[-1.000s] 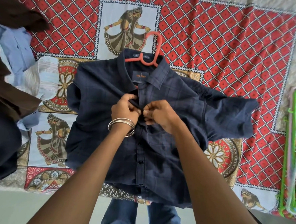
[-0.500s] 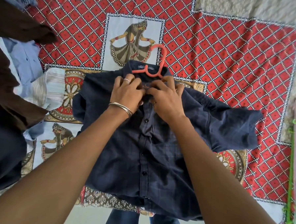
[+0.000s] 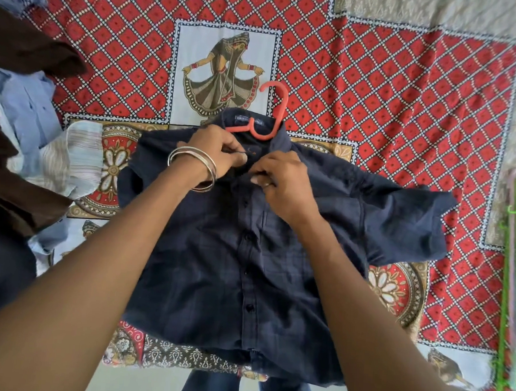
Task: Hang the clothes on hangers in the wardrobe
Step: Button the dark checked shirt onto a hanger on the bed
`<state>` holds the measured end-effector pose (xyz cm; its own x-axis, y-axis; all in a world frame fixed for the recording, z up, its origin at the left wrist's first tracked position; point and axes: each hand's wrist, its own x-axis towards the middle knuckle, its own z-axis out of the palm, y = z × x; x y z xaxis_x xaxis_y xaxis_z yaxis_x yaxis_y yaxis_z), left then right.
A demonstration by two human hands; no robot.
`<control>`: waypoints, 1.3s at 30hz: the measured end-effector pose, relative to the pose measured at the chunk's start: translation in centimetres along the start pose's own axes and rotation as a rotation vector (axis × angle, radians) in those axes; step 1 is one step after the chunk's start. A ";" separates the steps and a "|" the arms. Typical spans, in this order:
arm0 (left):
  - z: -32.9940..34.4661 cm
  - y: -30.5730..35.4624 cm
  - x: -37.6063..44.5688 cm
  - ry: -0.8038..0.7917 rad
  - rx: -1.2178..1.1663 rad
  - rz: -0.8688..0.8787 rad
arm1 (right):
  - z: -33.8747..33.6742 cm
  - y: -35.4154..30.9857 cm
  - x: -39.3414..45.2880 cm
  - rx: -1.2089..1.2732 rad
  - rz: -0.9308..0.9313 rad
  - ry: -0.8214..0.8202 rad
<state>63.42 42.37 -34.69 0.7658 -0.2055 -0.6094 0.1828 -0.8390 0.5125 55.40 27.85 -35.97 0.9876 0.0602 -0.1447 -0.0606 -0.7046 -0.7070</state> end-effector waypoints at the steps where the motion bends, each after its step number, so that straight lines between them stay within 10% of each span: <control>1: 0.2 0.3 0.2 -0.015 0.004 -0.010 | 0.3 -0.1 0.2 -0.012 -0.007 0.035; 9: -0.5 2.2 0.2 -0.092 -0.171 -0.097 | 0.9 -0.4 0.5 -0.050 0.019 0.307; 39: -0.7 3.8 -0.2 -0.069 -0.318 -0.351 | 0.8 1.2 0.1 -0.032 -0.080 0.283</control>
<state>64.35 39.58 -32.21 0.5834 0.0204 -0.8119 0.6106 -0.6702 0.4219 55.31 27.58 -37.35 0.9904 -0.0802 0.1127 0.0191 -0.7278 -0.6855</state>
